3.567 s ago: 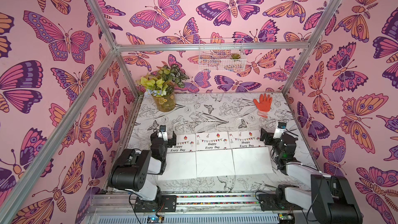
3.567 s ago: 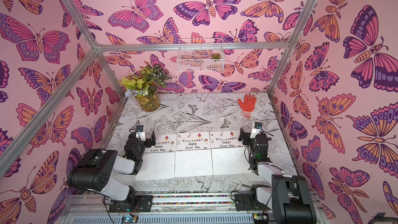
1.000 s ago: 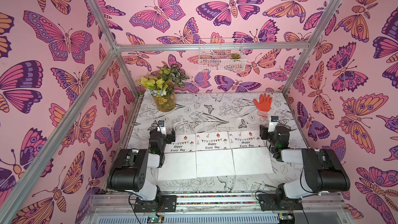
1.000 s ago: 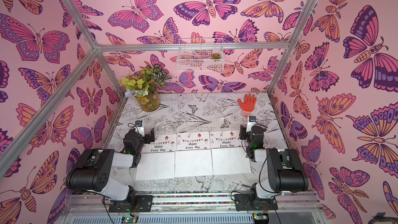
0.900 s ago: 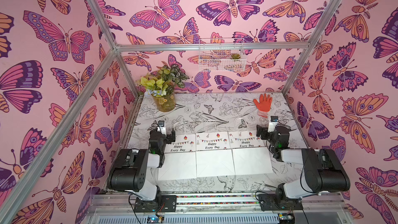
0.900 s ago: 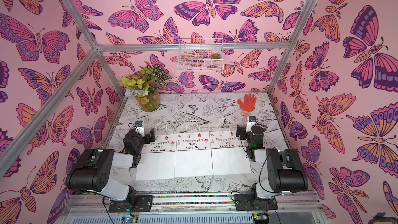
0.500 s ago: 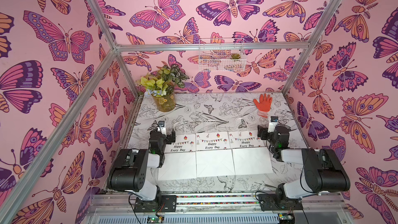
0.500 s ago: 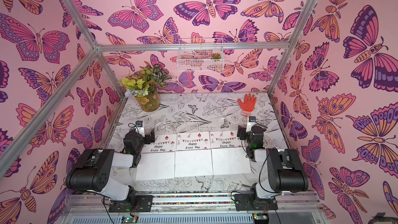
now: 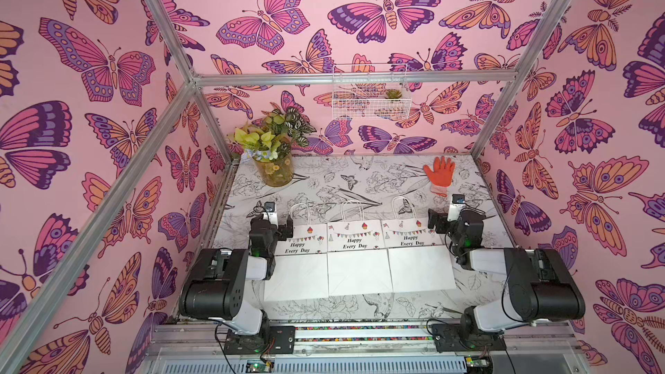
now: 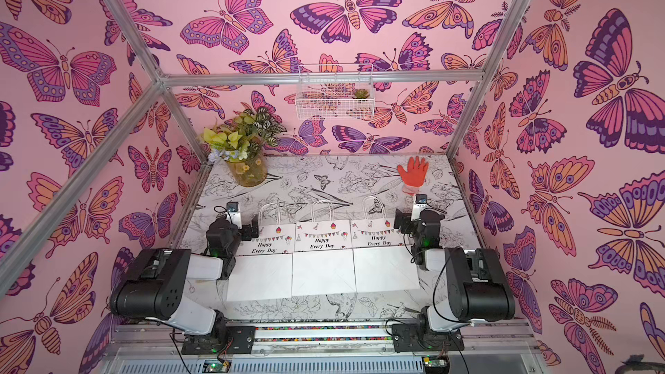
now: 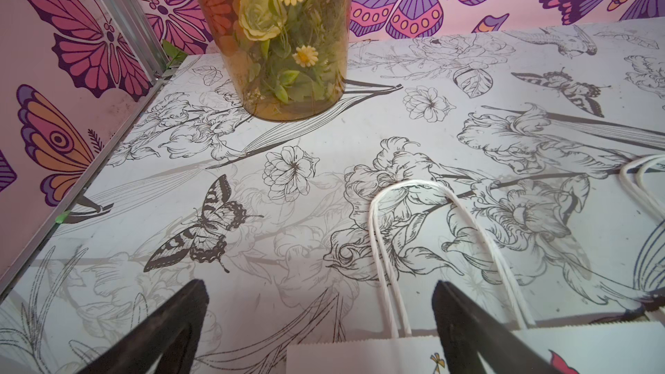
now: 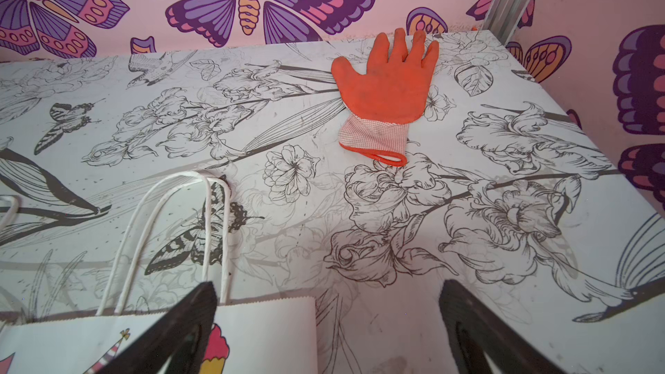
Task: Put away the paper bag
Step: Reset both arms
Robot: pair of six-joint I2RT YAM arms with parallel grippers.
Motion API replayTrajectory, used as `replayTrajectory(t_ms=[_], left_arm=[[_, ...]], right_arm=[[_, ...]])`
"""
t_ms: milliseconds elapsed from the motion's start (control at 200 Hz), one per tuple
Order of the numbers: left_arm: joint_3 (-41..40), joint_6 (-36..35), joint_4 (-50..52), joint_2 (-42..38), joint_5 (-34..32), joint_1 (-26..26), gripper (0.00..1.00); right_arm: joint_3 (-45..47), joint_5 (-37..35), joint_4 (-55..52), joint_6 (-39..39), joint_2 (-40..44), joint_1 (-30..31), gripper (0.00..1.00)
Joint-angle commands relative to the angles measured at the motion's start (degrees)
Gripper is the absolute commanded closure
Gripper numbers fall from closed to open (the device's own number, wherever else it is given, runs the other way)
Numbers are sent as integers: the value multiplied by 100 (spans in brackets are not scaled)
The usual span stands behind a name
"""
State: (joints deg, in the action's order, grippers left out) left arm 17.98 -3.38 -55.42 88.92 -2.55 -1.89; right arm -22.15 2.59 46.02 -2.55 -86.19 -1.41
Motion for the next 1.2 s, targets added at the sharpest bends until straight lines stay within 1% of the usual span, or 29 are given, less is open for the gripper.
replayTrajectory(t_ms=[0, 476, 586, 611, 636, 661, 666, 676, 686, 691, 696, 701, 836, 851, 871, 876, 896, 901, 921, 931, 941, 946, 951, 961, 1197], left_arm=[[26, 65, 39, -66, 71, 35, 0], [33, 74, 82, -65, 114, 45, 0], [32, 100, 188, -68, 227, 96, 0], [130, 107, 210, -60, 248, 110, 0], [213, 109, 211, -60, 254, 110, 0], [215, 109, 214, -56, 255, 111, 0], [215, 109, 210, -58, 255, 110, 0], [215, 109, 208, -59, 255, 110, 0], [215, 109, 207, -68, 255, 114, 0], [215, 109, 207, -73, 255, 117, 0], [215, 109, 207, -70, 255, 113, 0], [211, 109, 202, -74, 255, 112, 0], [215, 105, 210, -75, 267, 119, 0], [215, 106, 212, -77, 270, 119, 0], [215, 114, 208, -72, 272, 126, 0], [215, 116, 212, -70, 272, 131, 0], [209, 114, 202, -74, 272, 133, 0], [208, 116, 200, -76, 272, 130, 0], [206, 117, 204, -81, 268, 128, 0], [206, 113, 199, -78, 265, 132, 0], [206, 117, 205, -77, 264, 131, 0], [206, 117, 197, -77, 264, 129, 0], [206, 113, 202, -82, 268, 128, 0], [206, 117, 206, -74, 276, 128, 0], [221, 101, 206, -64, 257, 134, 0]], right_arm=[[-105, -39, 10, 37, -7, 26, 1], [-88, -53, 30, 46, -3, 27, 1], [-94, -42, 25, 38, -3, 30, 0], [-96, -39, 28, 37, -4, 32, 6], [-94, -39, 28, 35, -5, 28, 20], [-96, -44, 21, 39, -3, 31, 56], [-96, -42, 26, 37, -3, 29, 60], [-96, -40, 24, 35, -3, 27, 79], [-96, -42, 22, 35, -3, 29, 92], [-96, -40, 21, 35, -3, 28, 97], [-96, -40, 21, 35, -3, 27, 100], [-96, -39, 21, 35, -3, 33, 100], [-96, -40, 22, 37, -3, 27, 100], [-96, -39, 21, 35, -3, 29, 92], [-91, -39, 23, 35, -3, 29, 80], [-94, -39, 22, 35, -3, 32, 78], [-92, -39, 28, 42, -3, 27, 63], [-94, -39, 29, 38, -3, 27, 62], [-91, -38, 23, 40, -3, 30, 47], [-95, -39, 26, 40, -3, 28, 35], [-96, -39, 29, 36, -3, 27, 14], [-96, -39, 29, 36, -3, 27, 8], [-92, -48, 30, 31, -3, 27, 4], [-95, -44, 30, 27, 2, 27, 0], [-98, -46, 25, 35, -12, 30, 1]])
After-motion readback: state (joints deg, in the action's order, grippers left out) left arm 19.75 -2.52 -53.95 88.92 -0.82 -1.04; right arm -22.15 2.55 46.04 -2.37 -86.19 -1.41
